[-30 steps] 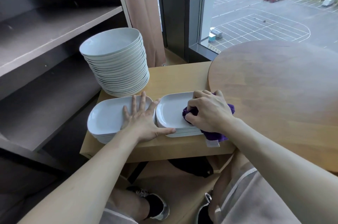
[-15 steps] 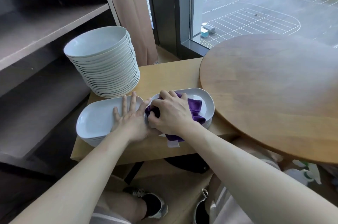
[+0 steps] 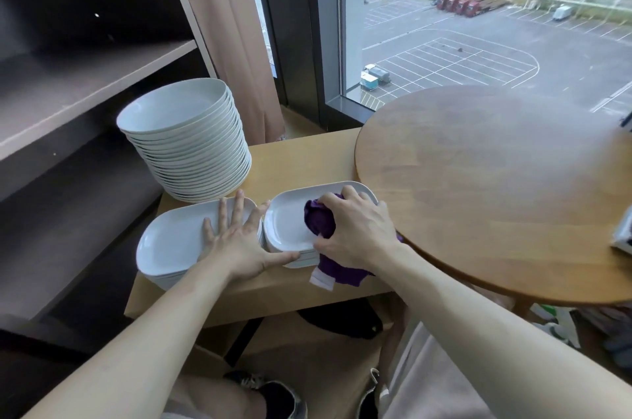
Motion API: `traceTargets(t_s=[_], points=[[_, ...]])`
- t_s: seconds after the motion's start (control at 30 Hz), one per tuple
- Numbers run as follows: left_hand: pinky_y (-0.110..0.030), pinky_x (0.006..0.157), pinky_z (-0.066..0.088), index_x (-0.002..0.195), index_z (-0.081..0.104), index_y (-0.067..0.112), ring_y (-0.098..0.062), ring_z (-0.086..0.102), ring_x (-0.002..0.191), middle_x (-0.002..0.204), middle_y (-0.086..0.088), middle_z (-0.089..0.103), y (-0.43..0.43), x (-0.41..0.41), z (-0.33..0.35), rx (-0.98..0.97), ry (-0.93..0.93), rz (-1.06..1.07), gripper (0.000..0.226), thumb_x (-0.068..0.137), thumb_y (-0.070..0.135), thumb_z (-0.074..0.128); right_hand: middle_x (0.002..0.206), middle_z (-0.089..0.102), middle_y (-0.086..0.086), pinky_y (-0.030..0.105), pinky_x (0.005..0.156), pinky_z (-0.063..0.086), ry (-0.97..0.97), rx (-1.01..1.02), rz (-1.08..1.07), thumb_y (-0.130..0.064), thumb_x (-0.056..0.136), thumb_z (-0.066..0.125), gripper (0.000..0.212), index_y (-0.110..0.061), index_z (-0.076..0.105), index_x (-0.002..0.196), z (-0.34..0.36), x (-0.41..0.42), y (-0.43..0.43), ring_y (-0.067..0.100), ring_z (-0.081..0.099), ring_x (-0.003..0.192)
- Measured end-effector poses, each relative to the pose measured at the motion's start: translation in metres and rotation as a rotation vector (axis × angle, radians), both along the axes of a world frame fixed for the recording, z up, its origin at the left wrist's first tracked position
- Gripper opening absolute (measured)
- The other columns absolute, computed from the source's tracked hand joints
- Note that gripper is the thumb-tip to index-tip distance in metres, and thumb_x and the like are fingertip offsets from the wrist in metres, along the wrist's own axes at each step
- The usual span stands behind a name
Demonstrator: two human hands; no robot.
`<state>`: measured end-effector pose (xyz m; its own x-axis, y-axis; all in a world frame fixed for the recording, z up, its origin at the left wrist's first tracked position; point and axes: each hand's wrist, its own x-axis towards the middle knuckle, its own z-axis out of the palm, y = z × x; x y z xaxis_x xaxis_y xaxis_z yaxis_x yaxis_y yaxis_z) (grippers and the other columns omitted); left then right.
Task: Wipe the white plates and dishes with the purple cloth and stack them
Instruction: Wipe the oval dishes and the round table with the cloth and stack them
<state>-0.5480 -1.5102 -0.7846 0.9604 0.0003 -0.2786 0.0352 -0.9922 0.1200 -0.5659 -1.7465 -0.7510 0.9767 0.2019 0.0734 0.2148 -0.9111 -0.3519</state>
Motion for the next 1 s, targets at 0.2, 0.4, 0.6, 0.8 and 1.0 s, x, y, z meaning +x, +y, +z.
traceTargets(t_s=[0.2,0.4,0.6,0.8,1.0], points=[[-0.060,0.119,-0.015,0.154,-0.012,0.056,-0.024,-0.043,0.145,0.159,0.006,-0.044,0.000,0.001,0.001,-0.010,0.012,-0.003,0.139,0.037,0.114,0.034,0.103,0.042,-0.012,0.039,0.081,0.032,-0.019,0.090,-0.112,-0.057,0.069,0.057,0.054,-0.043,0.050,0.121,-0.009,-0.029,-0.046,0.019,0.048,0.101],[-0.061,0.120,-0.014,0.152,-0.019,0.057,-0.024,-0.043,0.145,0.160,0.005,-0.044,-0.003,0.002,0.009,0.005,0.073,0.007,0.132,0.049,0.106,0.048,0.101,0.043,-0.013,0.040,0.089,0.038,0.096,0.140,-0.081,-0.054,0.072,0.059,0.053,-0.044,0.054,0.124,-0.003,-0.027,-0.063,0.018,0.048,0.096],[-0.059,0.120,-0.017,0.156,-0.017,0.051,-0.024,-0.036,0.150,0.164,0.001,-0.037,-0.008,0.002,0.026,0.048,0.072,-0.054,0.134,0.054,0.102,0.054,0.103,0.046,-0.014,0.043,0.094,0.042,0.167,0.185,-0.055,-0.055,0.072,0.060,0.056,-0.045,0.054,0.127,0.003,-0.017,-0.065,0.016,0.050,0.096],[-0.058,0.125,-0.008,0.155,-0.018,0.052,-0.024,-0.020,0.156,0.170,0.004,-0.021,-0.048,0.022,0.047,0.024,0.031,-0.260,0.140,0.055,0.088,0.074,0.105,0.045,-0.012,0.043,0.092,0.040,0.150,0.166,-0.037,-0.058,0.069,0.056,0.061,-0.045,0.052,0.128,-0.002,-0.014,-0.064,0.017,0.049,0.099],[-0.057,0.126,0.001,0.156,-0.017,0.050,-0.026,-0.004,0.158,0.172,0.001,-0.002,-0.082,0.039,0.048,0.015,0.154,-0.232,0.149,0.052,0.078,0.085,0.109,0.043,-0.011,0.042,0.089,0.035,0.124,0.138,-0.019,-0.059,0.070,0.056,0.062,-0.043,0.052,0.129,-0.006,-0.014,-0.063,0.020,0.050,0.109]])
